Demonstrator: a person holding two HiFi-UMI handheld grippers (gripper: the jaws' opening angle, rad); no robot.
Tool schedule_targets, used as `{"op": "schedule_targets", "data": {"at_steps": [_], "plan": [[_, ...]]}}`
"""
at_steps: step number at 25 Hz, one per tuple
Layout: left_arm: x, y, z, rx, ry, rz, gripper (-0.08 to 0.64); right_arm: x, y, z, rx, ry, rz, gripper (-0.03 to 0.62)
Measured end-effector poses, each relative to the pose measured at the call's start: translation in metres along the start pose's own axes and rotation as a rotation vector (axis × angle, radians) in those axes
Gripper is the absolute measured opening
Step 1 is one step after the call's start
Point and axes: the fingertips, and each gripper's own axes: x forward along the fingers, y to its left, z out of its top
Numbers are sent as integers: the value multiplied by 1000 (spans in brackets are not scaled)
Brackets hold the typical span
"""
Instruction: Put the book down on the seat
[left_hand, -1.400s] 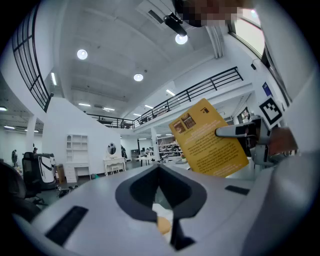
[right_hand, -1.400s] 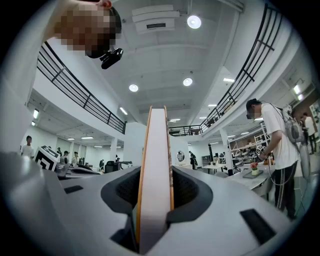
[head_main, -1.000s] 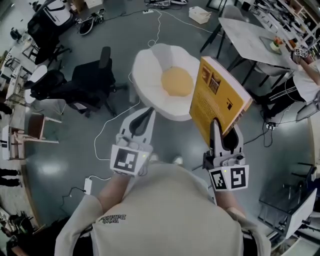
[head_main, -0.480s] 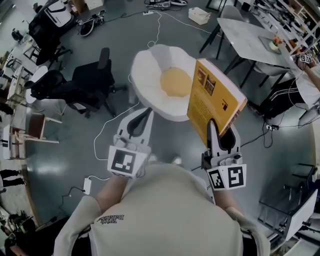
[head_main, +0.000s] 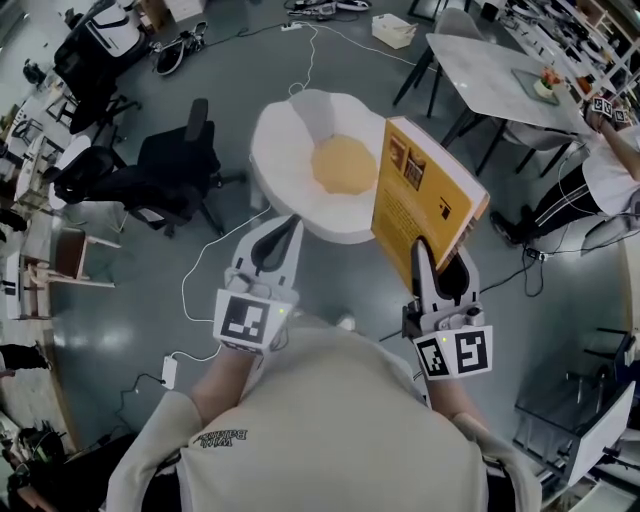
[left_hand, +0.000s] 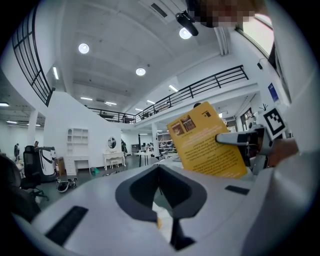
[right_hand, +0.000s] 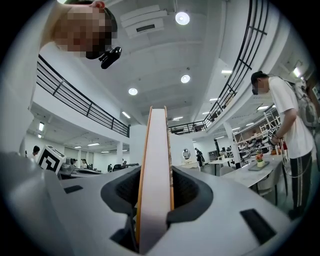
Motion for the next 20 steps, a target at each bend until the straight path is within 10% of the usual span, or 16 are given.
{"op": "schedule_targets", "data": {"at_steps": [20], "plan": [[31, -78, -1, 97, 46, -58, 9, -58, -80, -18, 48, 6, -126, 150]]}}
